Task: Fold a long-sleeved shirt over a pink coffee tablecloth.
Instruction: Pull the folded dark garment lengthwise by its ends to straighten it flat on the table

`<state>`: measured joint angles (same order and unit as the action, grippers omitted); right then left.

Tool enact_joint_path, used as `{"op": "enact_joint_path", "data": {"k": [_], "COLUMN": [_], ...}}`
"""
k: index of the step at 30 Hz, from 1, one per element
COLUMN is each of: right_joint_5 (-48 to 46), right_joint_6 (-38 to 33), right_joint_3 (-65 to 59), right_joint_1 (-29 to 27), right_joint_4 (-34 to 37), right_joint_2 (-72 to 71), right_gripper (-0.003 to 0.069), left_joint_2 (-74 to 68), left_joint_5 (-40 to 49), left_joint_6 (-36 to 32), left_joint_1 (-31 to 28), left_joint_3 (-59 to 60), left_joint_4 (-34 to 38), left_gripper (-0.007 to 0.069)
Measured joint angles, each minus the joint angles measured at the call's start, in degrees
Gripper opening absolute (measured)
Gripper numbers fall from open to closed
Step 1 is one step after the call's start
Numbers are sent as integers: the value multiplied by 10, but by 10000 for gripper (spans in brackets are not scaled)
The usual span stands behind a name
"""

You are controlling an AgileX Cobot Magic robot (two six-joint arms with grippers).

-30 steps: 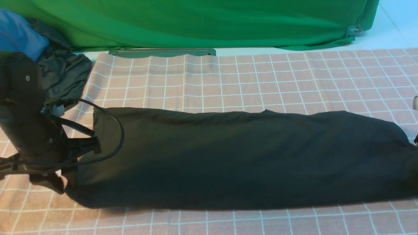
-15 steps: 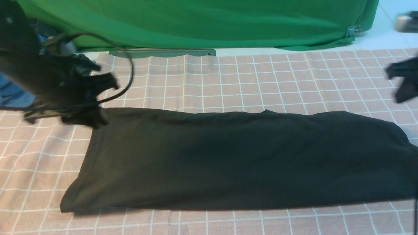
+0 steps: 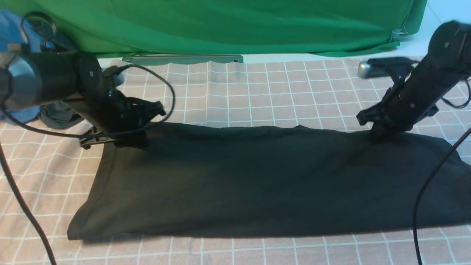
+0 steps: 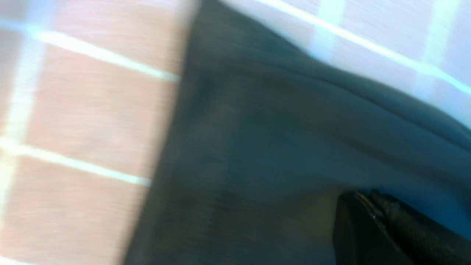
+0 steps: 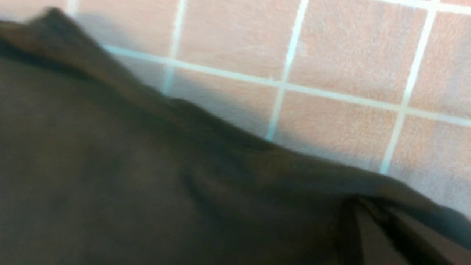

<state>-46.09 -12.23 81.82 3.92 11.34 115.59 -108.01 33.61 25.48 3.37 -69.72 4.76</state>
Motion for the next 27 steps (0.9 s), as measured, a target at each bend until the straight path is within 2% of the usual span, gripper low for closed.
{"op": "enact_joint_path", "data": {"k": [5, 10, 13, 15, 17, 19, 24, 27], "right_joint_5": [33, 38, 38, 53, 63, 85, 106, 121], "right_joint_6": [26, 32, 32, 21, 12, -5, -19, -22], "right_joint_3": [-1, 1, 4, 7, 9, 10, 10, 10], "right_joint_1": [-15, -18, -4, 30, 45, 88, 160, 184], "right_joint_4": [-12, -19, -12, 21, 33, 59, 81, 83], "right_joint_2": [6, -12, -39, -73, -79, -78, -36, -10], "right_gripper": [53, 57, 57, 52, 48, 44, 43, 43], "left_joint_2": [-1, 11, 33, 63, 72, 78, 58, 44], "left_joint_5": [-2, 19, 23, 25, 25, 27, 51, 55], "left_joint_6": [29, 23, 1, -57, -89, -126, -139, -139], "left_joint_1": [-35, -50, -51, -48, -44, -30, 9, 22], "left_joint_3": [0, 0, 0, 0, 0, 0, 0, 1], "left_joint_4": [-19, -22, 1, 79, 113, 161, 165, 155], "left_gripper": [12, 12, 12, 12, 12, 12, 12, 12]}}
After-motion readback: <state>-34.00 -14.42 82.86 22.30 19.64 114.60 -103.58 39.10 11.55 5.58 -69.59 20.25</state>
